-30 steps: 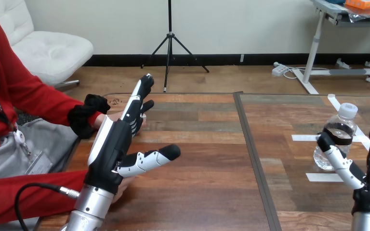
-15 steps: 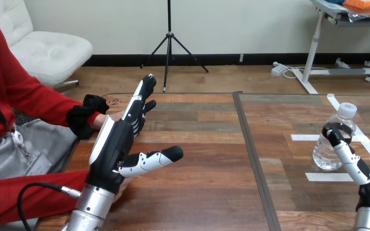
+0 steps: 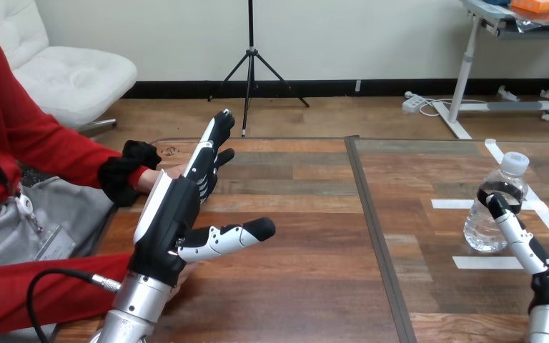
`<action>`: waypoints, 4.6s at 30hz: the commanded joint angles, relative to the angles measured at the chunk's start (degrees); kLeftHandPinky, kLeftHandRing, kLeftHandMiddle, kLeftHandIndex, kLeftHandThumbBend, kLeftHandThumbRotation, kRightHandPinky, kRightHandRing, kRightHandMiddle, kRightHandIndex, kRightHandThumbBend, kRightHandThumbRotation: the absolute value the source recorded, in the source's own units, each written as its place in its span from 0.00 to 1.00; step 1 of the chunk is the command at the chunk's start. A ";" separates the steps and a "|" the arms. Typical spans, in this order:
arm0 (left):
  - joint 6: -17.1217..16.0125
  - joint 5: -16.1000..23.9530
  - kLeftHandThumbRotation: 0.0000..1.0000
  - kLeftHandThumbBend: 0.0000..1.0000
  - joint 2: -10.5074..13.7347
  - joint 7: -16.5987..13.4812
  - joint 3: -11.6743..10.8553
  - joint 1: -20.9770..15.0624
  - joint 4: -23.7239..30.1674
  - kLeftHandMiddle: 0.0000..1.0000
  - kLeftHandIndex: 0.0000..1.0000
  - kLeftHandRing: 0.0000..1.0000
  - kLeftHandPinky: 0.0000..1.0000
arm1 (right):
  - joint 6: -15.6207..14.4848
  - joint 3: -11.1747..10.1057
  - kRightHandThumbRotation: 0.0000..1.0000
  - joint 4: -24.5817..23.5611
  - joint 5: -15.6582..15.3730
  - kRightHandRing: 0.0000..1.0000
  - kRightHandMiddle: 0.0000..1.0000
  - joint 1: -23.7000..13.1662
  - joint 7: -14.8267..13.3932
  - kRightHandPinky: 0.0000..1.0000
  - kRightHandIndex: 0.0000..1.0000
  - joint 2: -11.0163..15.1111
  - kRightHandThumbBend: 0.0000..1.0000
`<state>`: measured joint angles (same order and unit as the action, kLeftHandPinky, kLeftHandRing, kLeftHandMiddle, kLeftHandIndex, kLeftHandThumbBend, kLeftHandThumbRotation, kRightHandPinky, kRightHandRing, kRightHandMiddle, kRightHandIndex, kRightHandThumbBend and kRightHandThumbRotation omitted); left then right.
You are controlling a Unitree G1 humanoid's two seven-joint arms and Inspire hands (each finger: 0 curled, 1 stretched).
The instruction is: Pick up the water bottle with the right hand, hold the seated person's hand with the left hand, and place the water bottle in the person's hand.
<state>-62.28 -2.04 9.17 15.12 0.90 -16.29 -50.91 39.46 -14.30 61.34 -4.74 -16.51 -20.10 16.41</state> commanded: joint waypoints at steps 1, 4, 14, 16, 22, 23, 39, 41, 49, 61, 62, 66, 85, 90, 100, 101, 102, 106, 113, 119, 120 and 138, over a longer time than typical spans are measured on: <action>-0.12 -0.29 0.47 1.00 0.07 -0.38 -0.87 -2.41 2.83 1.00 1.00 1.00 0.92 | -0.76 0.33 0.60 1.71 0.42 1.00 1.00 -6.28 0.97 1.00 1.00 1.69 1.00; -0.06 -0.24 0.48 1.00 0.04 -0.47 -0.90 -2.31 3.07 1.00 1.00 1.00 0.92 | -1.67 0.33 0.60 2.30 0.55 1.00 1.00 -6.99 1.11 1.00 1.00 1.67 1.00; 0.11 -0.43 0.48 1.00 -0.07 -0.27 -0.83 -2.12 3.51 1.00 1.00 1.00 0.92 | -4.74 1.23 0.62 5.05 -0.46 0.99 1.00 -9.63 0.61 0.95 1.00 2.49 1.00; 0.24 -0.53 0.48 1.00 -0.11 -0.18 -0.79 -2.06 3.66 1.00 1.00 1.00 0.92 | -5.15 1.34 0.63 5.48 -0.52 0.98 1.00 -10.00 0.63 0.93 1.00 2.61 1.00; 0.42 -0.57 0.49 1.00 -0.20 -0.12 -0.72 -1.90 4.08 1.00 1.00 1.00 0.92 | -6.47 1.52 0.64 6.93 -0.39 0.96 1.00 -11.36 0.95 0.88 1.00 2.93 1.00; 0.47 -0.50 0.49 1.00 -0.21 -0.17 -0.71 -1.87 4.16 1.00 1.00 1.00 0.92 | -6.76 1.58 0.64 7.16 -0.37 0.96 1.00 -11.63 1.09 0.88 1.00 2.97 1.00; 0.92 -1.10 0.50 1.00 -0.78 0.48 -0.43 -1.75 4.81 1.00 1.00 1.00 0.93 | -10.37 2.88 0.64 9.44 -0.80 0.93 0.97 -14.27 1.26 0.72 1.00 3.82 1.00; 0.84 -0.63 0.50 1.00 -0.77 0.15 -0.47 -1.73 4.87 1.00 1.00 1.00 0.93 | -10.83 2.78 0.63 9.65 -0.53 0.94 0.97 -14.56 1.69 0.73 1.00 3.85 1.00; 0.81 0.72 0.51 1.00 -0.81 -0.89 -0.54 -1.61 5.19 1.00 1.00 1.00 0.92 | -12.28 3.38 0.62 10.32 -1.03 0.98 0.99 -15.33 2.03 0.79 1.00 4.29 1.00; 1.03 0.19 0.51 1.00 -1.18 -0.37 -0.42 -1.19 5.81 1.00 1.00 1.00 0.92 | -13.71 3.63 0.60 11.56 -1.22 0.85 0.84 -16.34 3.36 0.62 1.00 4.86 1.00; 1.00 0.17 0.51 1.00 -1.20 -0.36 -0.42 -1.17 5.83 1.00 1.00 1.00 0.92 | -14.15 3.68 0.60 11.69 -1.29 0.83 0.81 -16.53 3.43 0.60 1.00 4.93 1.00; 1.11 0.15 0.51 1.00 -1.28 -0.35 -0.40 -0.96 6.13 1.00 1.00 1.00 0.92 | -15.23 3.72 0.61 11.98 -1.34 0.77 0.75 -17.02 3.79 0.54 1.00 5.10 1.00; 0.94 1.17 0.51 1.00 -1.61 -1.49 -0.07 0.08 7.86 1.00 1.00 1.00 0.91 | -17.24 4.66 0.60 12.98 -2.25 0.99 0.99 -19.08 5.00 0.90 1.00 6.09 1.00; 1.16 1.57 0.51 1.00 -1.70 -1.90 -0.07 0.49 8.59 1.00 1.00 1.00 0.91 | -17.53 4.55 0.59 13.23 -2.28 1.00 1.00 -19.69 5.51 0.96 1.00 6.25 1.00; 1.29 1.64 0.50 1.00 -1.75 -2.15 0.14 1.27 9.76 1.00 1.00 1.00 0.90 | -19.44 5.43 0.60 13.62 -3.29 1.00 1.00 -20.95 4.79 0.99 1.00 6.71 1.00; 1.29 1.70 0.50 1.00 -1.73 -2.19 0.16 1.38 9.95 1.00 1.00 1.00 0.90 | -19.58 5.41 0.60 13.70 -3.27 1.00 1.00 -21.11 4.92 0.99 1.00 6.78 1.00; 1.31 1.77 0.50 1.00 -1.71 -2.24 0.16 1.47 10.10 1.00 1.00 1.00 0.90 | -19.69 5.44 0.60 13.75 -3.30 1.00 1.00 -21.20 4.94 0.99 1.00 6.83 1.00; 1.34 1.58 0.50 1.00 -1.77 -2.12 0.25 1.90 10.70 1.00 1.00 1.00 0.90 | -20.00 5.47 0.59 13.89 -3.33 1.00 1.00 -21.50 5.08 0.98 1.00 6.98 1.00; 1.68 1.57 0.50 1.00 -1.74 -2.13 0.32 2.73 11.92 1.00 1.00 1.00 0.90 | -20.49 6.04 0.59 14.19 -4.18 1.00 1.00 -21.93 4.85 0.96 1.00 7.30 1.00; 2.01 1.19 0.50 1.00 -1.67 -1.82 0.41 3.52 13.03 1.00 1.00 1.00 0.90 | -20.88 5.83 0.59 14.35 -4.30 1.00 1.00 -22.25 4.89 0.96 1.00 7.24 1.00; 1.98 1.11 0.50 1.00 -1.65 -1.74 0.43 3.62 13.14 1.00 1.00 1.00 0.90 | -20.92 5.76 0.59 14.38 -4.29 1.00 1.00 -22.29 4.98 0.96 1.00 7.22 1.00; 2.83 -0.15 0.49 1.00 -1.37 -0.60 0.55 5.07 15.29 1.00 1.00 1.00 0.91 | -20.01 5.03 0.57 14.45 -3.44 1.00 1.00 -22.79 7.89 1.00 1.00 6.33 1.00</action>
<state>-59.73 -1.36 7.78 14.10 1.28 -9.96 -38.44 18.25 -8.98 76.03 -8.92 -34.15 -13.53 22.72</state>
